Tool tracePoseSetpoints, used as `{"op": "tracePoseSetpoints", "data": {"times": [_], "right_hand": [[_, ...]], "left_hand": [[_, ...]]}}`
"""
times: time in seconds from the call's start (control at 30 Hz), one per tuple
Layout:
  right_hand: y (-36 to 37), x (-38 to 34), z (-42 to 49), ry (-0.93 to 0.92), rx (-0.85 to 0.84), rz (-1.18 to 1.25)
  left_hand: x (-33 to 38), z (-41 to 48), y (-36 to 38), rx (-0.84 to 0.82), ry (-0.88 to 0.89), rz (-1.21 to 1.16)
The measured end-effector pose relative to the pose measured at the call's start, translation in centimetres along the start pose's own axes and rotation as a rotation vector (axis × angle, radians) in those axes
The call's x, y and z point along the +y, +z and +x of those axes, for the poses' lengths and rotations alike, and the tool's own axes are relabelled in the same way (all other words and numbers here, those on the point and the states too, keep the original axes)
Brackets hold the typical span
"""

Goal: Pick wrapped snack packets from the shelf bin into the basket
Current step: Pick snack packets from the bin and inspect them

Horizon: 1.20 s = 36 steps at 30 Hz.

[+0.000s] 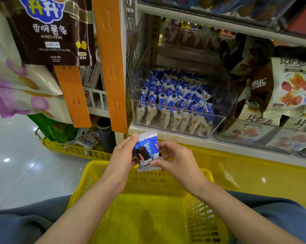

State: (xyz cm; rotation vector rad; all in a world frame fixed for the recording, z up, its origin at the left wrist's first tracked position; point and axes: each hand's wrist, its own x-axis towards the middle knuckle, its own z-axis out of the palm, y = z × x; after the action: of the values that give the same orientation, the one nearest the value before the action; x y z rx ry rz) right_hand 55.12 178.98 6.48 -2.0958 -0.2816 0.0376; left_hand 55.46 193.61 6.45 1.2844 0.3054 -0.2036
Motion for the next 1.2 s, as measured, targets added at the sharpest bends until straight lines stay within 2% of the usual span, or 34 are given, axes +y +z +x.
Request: {"op": "tracePoseSetpoints", "data": {"times": [0.1,0.17,0.3,0.47,0.57,0.7,0.83,0.97,1.07,1.13,1.2], "right_hand": [[-0.5,-0.4,0.2,0.108,0.031,0.263],[-1.0,-0.7,0.2,0.12,0.05,0.342],[-2.6,-2.2,0.3,-0.013,-0.002,0.122],[-6.1,-5.0,5.8,-0.137,0.117,-0.236],[-7.1,-5.6,10.4,-0.078,0.078,-0.378],[-7.3,-4.9,14.9,0.081,-0.091,-0.543],[-6.7,-4.1,16.5,0.106,-0.206,-0.652],[-6.1,-4.0,16.6,0.067,-0.2,-0.774],[-6.1,-4.9,16.0,0.059,-0.102,-0.698],[-6.6,-5.9,15.1,0.032,0.08,-0.573],[-7.1,-7.2,13.5,-0.107,0.261,-0.483]], "left_hand": [[0.3,-0.4,0.1,-0.149,-0.005,0.082],[0.5,-0.9,0.3,-0.211,0.029,0.173],[1.5,-1.1,-0.1,-0.137,0.116,0.173],[3.1,-0.5,-0.9,-0.054,0.162,0.048],[3.9,-0.3,-1.4,-0.004,0.187,-0.008],[4.6,-0.3,-2.2,0.006,0.202,-0.052],[4.8,-0.3,-2.5,0.006,0.212,-0.076],[4.9,-0.1,-2.5,0.015,0.208,-0.069],[4.8,-0.2,-2.4,0.004,0.222,-0.071],[4.6,-0.3,-2.3,-0.011,0.236,-0.075],[4.4,-0.4,-2.1,-0.02,0.248,-0.063]]}}
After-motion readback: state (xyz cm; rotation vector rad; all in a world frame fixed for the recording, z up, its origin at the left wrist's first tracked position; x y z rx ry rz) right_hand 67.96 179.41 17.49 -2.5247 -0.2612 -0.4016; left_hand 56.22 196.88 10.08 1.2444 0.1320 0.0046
